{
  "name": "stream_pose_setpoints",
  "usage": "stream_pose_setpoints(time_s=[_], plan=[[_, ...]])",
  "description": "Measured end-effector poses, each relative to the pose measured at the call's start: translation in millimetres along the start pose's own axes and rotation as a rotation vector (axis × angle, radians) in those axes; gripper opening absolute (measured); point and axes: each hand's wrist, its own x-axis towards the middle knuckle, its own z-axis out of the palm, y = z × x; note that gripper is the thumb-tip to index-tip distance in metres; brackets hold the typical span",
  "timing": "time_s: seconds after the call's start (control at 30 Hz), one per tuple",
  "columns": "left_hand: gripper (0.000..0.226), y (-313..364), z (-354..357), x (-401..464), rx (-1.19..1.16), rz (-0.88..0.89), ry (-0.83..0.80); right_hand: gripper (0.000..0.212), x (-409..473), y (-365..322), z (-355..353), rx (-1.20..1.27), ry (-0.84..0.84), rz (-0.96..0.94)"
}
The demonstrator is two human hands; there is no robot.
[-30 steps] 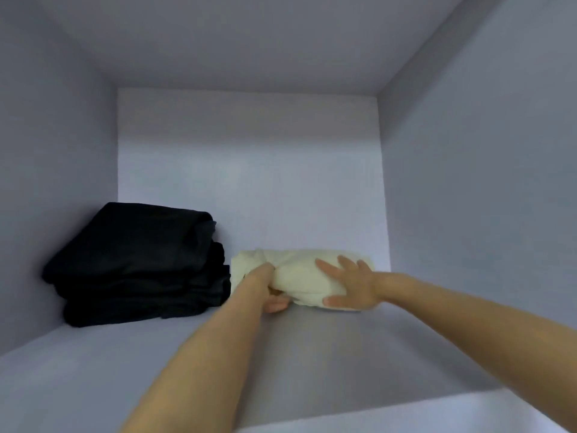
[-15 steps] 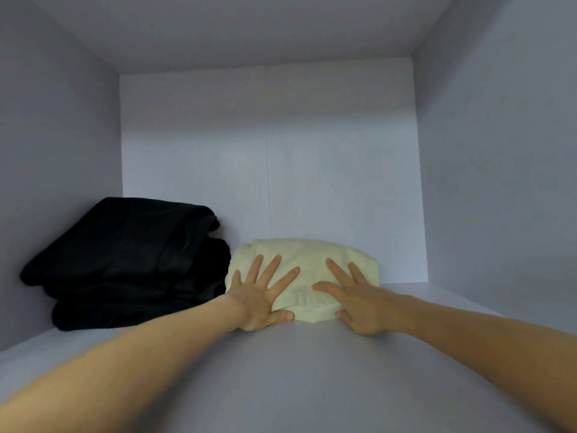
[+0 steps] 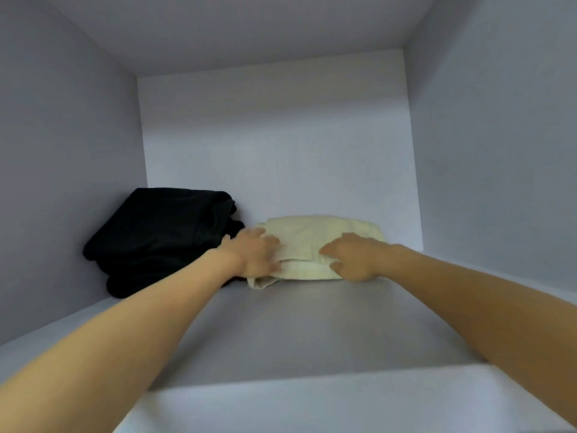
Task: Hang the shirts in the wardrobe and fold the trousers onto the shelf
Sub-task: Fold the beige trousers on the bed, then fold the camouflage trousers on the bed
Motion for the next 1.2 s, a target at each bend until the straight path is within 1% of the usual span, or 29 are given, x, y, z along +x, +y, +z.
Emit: stream_pose_setpoints(time_s=[0.07, 0.13, 0.23, 0.33, 0.4, 0.47, 0.5, 0.57, 0.6, 0.63, 0.7, 0.73, 0.8, 0.87, 0.93, 0.97, 1.1, 1.2], plan=[[0.053, -2, -8, -27, -0.023, -0.031, 0.121, 0.042, -17, -22, -4, 0.151, 0.118, -0.029], [0.045, -3, -13, -62, 0.007, -0.057, 0.258, 0.036, -36, -48, -4, 0.255, 0.191, -0.052], [0.042, -3, -15, -107, -0.061, -0.13, 0.351, 0.03, -59, -79, -7, 0.381, 0.299, -0.082], [0.042, -1, -10, -169, -0.186, -0.209, 0.451, 0.028, -90, -118, -9, 0.54, 0.492, -0.159], [0.043, -1, 0, -215, -0.244, -0.285, 0.53, 0.028, -113, -146, -4, 0.695, 0.652, -0.246], [0.041, 1, 16, -276, -0.302, -0.402, 0.607, 0.03, -146, -183, 8, 0.921, 0.775, -0.38], [0.041, 3, 24, -305, -0.328, -0.456, 0.641, 0.031, -162, -198, 17, 1.037, 0.818, -0.42], [0.039, 13, 43, -362, -0.338, -0.576, 0.672, 0.031, -197, -229, 38, 1.211, 0.837, -0.47], [0.039, 18, 53, -395, -0.329, -0.648, 0.65, 0.03, -217, -250, 52, 1.273, 0.772, -0.517], [0.039, 25, 63, -435, -0.337, -0.74, 0.597, 0.029, -242, -276, 68, 1.316, 0.667, -0.56], [0.038, 37, 84, -485, -0.365, -0.804, 0.557, 0.028, -273, -307, 93, 1.353, 0.5, -0.642], [0.037, 46, 96, -533, -0.385, -0.903, 0.528, 0.027, -299, -338, 110, 1.37, 0.346, -0.711], [0.036, 62, 113, -595, -0.408, -1.033, 0.503, 0.022, -336, -376, 137, 1.314, 0.084, -0.769], [0.035, 82, 129, -676, -0.431, -1.238, 0.471, 0.021, -387, -424, 169, 1.21, -0.226, -0.845], [0.036, 92, 140, -736, -0.433, -1.387, 0.44, 0.022, -427, -461, 194, 1.113, -0.449, -0.905], [0.036, 96, 145, -772, -0.43, -1.478, 0.426, 0.022, -454, -485, 205, 1.053, -0.549, -0.969], [0.038, 95, 156, -909, -0.369, -1.792, 0.401, 0.023, -555, -586, 229, 0.872, -0.886, -1.202], [0.039, 85, 154, -1003, -0.321, -1.976, 0.397, 0.025, -619, -669, 234, 0.772, -0.967, -1.306]])
